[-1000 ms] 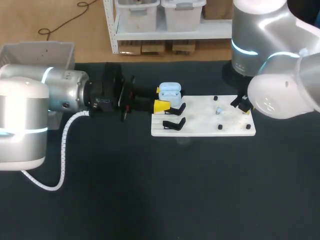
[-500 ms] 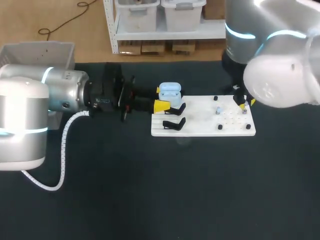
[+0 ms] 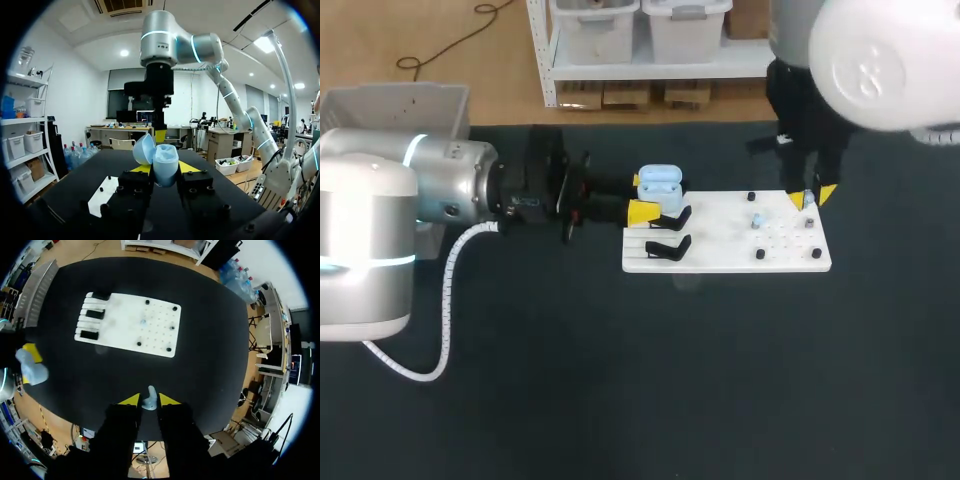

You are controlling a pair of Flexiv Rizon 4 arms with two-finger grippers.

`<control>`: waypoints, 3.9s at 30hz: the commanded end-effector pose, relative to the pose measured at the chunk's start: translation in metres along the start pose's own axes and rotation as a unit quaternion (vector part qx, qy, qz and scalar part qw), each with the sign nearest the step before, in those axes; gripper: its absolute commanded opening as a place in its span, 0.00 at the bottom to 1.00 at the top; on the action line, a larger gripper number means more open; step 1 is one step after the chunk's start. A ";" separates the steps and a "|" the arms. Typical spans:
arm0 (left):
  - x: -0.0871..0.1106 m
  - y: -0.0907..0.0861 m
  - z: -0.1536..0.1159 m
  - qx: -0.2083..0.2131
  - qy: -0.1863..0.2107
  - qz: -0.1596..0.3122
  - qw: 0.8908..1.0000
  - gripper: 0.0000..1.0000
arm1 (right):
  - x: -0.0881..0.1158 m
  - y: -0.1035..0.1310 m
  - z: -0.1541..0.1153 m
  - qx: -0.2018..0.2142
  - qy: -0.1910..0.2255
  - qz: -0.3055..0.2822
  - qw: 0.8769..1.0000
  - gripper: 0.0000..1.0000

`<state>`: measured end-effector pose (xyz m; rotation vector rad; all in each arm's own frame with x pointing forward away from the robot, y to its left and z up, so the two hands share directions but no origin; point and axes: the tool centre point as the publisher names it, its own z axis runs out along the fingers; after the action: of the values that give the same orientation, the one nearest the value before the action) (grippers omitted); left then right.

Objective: Pick up each earbud case from the left stands, insert the matching earbuds, close the lid, and place the case in the box.

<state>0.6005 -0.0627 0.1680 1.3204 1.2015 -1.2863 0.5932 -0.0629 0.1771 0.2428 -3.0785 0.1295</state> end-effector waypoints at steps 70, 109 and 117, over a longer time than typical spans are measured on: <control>0.000 0.000 0.000 0.000 0.000 0.000 1.000 0.00 | -0.021 0.125 -0.070 -0.040 0.038 0.232 0.971 0.00; 0.000 0.000 0.000 0.000 0.000 0.000 1.000 0.00 | -0.011 0.160 -0.060 0.009 0.002 0.328 0.945 0.00; 0.000 0.000 0.000 0.000 0.000 0.000 1.000 0.00 | -0.015 0.162 -0.059 0.021 -0.007 0.329 0.944 0.00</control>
<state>0.6005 -0.0626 0.1680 1.3203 1.2017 -1.2863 0.5834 0.1012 0.2221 -0.7904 -3.0302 0.2024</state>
